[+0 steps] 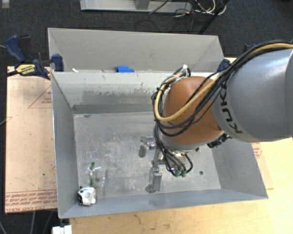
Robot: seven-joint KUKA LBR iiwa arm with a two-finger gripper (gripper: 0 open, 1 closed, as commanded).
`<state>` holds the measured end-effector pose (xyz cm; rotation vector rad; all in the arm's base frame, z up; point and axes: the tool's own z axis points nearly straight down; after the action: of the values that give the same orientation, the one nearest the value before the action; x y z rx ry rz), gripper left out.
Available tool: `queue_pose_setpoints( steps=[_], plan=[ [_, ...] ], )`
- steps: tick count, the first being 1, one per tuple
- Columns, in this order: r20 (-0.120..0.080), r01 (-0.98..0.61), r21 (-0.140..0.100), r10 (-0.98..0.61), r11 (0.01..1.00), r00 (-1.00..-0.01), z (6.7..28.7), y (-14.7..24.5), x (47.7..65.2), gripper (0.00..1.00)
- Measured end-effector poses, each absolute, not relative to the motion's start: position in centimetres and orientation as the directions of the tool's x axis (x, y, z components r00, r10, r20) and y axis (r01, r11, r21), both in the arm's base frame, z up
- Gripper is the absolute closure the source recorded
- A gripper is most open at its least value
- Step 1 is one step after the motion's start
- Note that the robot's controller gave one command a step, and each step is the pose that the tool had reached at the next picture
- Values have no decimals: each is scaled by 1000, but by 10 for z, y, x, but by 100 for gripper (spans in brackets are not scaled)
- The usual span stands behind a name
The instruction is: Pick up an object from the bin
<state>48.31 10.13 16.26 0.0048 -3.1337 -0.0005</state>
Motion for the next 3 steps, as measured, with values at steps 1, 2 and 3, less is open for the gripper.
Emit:
queue_pose_setpoints(
  steps=[1,2,3],
  plan=[
    [1,0,1,0,1000,-1000,166,101,485,0],
    [-11,-129,2,-129,992,-992,133,87,518,0],
    [6,-145,1,-145,989,-989,113,69,531,0]
  ],
)
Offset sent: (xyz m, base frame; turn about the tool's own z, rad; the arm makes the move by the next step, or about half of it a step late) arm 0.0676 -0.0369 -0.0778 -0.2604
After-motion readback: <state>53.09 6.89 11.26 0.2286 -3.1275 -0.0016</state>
